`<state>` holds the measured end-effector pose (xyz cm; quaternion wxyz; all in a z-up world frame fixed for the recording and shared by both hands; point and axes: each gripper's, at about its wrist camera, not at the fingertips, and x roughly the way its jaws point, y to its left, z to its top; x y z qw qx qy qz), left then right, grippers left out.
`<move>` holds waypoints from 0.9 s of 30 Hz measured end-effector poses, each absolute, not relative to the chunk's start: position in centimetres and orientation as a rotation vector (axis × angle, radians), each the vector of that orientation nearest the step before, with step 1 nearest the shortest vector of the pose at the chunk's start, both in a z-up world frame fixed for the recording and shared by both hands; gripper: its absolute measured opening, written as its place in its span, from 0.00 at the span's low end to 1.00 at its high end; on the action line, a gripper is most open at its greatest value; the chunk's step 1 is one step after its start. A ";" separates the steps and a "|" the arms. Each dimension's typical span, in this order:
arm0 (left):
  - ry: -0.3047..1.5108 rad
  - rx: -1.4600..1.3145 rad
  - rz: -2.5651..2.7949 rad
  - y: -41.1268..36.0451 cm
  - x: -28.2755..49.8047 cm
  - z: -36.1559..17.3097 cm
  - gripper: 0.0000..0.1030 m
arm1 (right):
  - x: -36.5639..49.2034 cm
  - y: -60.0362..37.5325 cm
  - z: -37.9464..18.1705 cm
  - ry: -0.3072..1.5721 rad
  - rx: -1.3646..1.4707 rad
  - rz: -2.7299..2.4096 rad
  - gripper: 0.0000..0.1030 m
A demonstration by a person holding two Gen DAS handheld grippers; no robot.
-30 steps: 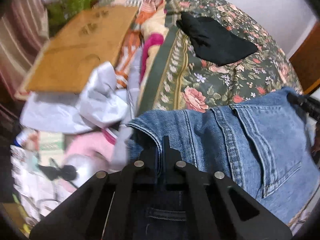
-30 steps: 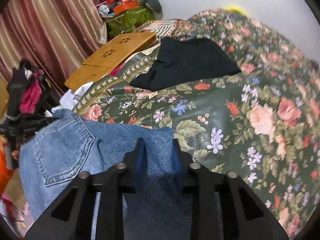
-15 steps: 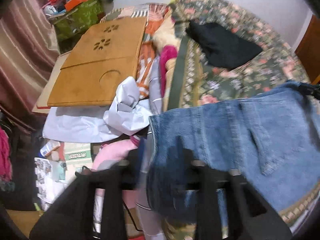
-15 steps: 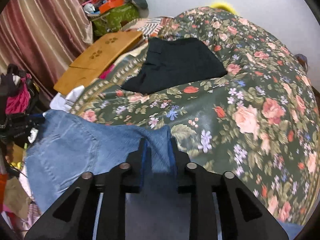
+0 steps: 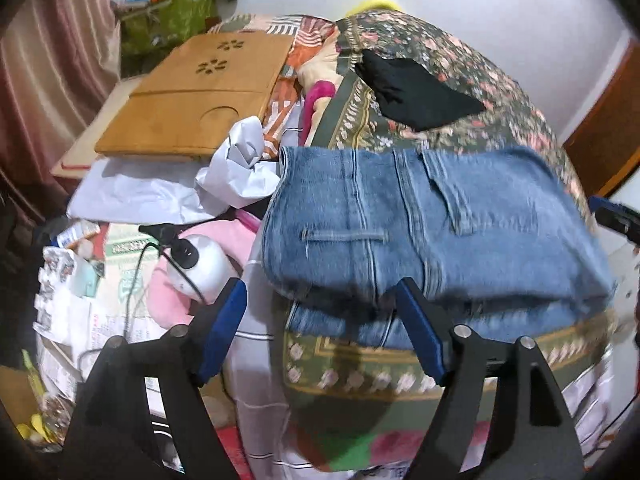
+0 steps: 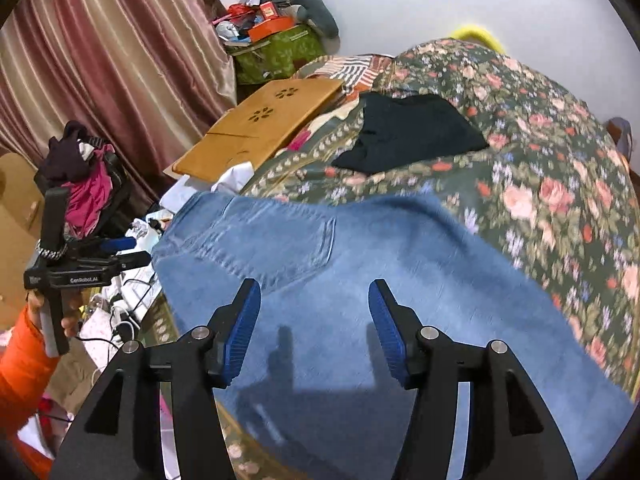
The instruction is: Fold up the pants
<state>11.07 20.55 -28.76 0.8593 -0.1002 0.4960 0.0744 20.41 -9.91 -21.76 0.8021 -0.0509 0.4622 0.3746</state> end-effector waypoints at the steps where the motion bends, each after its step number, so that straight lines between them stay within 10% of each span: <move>1: 1.051 -0.178 0.162 20.2 10.9 -29.3 0.74 | 20.2 -10.2 -22.1 0.996 -0.109 0.795 0.51; 10: 1.081 -0.154 0.215 20.1 13.8 -33.6 0.73 | 21.3 -15.4 -25.6 1.078 -0.022 0.617 0.51; 15: 1.066 -0.157 0.195 19.7 15.1 -33.4 0.25 | 21.6 -17.2 -27.9 1.158 0.025 0.586 0.51; 27: 1.115 -0.123 0.283 21.3 11.2 -32.7 0.19 | 19.7 -18.7 -27.9 1.119 0.005 0.609 0.51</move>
